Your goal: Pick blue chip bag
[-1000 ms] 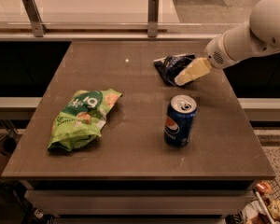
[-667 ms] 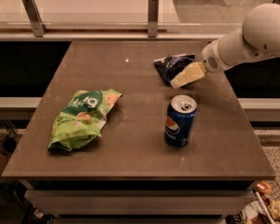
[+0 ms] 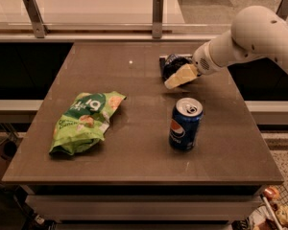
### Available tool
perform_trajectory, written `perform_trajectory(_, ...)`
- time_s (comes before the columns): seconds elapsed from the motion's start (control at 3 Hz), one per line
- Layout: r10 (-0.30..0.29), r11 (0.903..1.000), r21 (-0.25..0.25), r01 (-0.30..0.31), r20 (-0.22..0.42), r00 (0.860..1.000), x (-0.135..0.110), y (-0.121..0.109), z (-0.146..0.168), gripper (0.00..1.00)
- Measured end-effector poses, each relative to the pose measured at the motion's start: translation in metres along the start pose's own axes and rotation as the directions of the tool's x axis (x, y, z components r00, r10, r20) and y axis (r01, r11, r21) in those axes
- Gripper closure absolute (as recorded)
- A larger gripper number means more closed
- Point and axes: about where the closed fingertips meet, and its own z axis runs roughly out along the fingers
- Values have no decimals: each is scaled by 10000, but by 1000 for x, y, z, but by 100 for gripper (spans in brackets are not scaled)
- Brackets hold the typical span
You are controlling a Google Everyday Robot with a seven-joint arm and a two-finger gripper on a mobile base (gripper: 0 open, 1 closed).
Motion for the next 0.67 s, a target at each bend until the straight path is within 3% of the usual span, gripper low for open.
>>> perform_trajectory(0.67, -29, 10000, -78, 29, -19, 10000, -1, 3, 4, 53)
